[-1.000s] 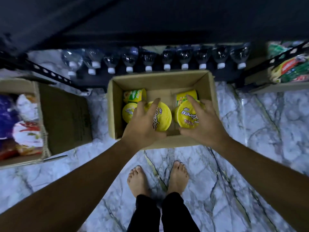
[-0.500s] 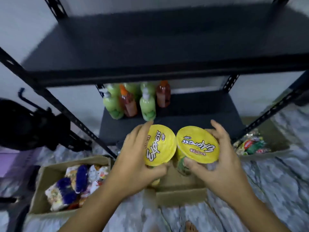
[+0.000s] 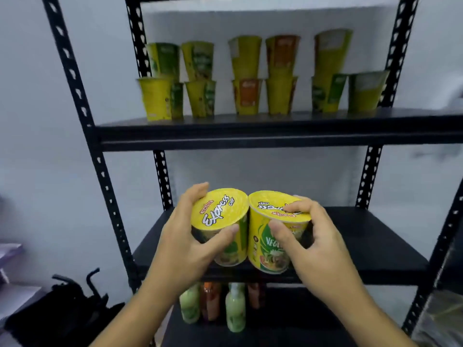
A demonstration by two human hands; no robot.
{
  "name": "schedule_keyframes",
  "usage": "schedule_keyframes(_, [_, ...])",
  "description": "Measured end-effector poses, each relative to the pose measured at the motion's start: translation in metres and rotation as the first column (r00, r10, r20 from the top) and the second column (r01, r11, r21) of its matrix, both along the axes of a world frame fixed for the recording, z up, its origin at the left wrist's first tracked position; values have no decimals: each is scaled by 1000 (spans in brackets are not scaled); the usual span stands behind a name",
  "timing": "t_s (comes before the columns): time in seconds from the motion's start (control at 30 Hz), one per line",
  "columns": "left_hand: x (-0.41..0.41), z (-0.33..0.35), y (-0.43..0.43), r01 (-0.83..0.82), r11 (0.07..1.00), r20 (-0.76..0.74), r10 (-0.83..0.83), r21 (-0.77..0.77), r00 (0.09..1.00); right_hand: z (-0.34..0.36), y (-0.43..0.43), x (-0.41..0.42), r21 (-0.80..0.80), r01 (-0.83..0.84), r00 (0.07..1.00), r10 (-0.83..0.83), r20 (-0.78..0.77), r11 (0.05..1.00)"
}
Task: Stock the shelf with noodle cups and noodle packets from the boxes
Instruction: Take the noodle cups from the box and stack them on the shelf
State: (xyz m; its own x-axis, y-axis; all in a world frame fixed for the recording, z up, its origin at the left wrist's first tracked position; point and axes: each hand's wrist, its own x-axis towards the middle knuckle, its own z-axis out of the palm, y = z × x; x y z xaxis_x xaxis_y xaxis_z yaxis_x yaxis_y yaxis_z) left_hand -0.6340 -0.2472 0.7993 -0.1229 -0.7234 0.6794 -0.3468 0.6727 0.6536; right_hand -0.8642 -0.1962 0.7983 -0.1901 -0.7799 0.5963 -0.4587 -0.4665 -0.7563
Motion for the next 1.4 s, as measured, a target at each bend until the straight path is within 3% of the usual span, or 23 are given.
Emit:
schedule_keyframes(0.17, [-1, 67, -16, -31, 992, -63, 24, -122, 998, 73, -14, -3, -3, -52, 988, 51, -143, 999])
schedule_keyframes(0.37, [-6, 146, -30, -56, 972, -88, 37, -229, 995, 155, -34, -6, -77, -63, 988, 52, -144, 995])
schedule_keyframes(0.63, [1, 200, -74, -112, 961, -59, 100, -251, 993, 220, -70, -2, -65, -106, 976, 91, -200, 992])
schedule_keyframes(1.0, [-4, 236, -163, -241, 937, 90, 271, -252, 958, 239, -159, -9, 2, -25, 980, 24, -199, 1000])
schedule_keyframes(1.23, [3, 229, -208, -285, 931, 336, 350, -227, 874, 236, -202, -15, -5, -4, 967, 3, -257, 1000])
schedule_keyframes(1.4, [-2, 220, -217, -418, 883, 311, 466, -212, 828, 234, -218, -17, 15, 18, 973, -14, -231, 1000])
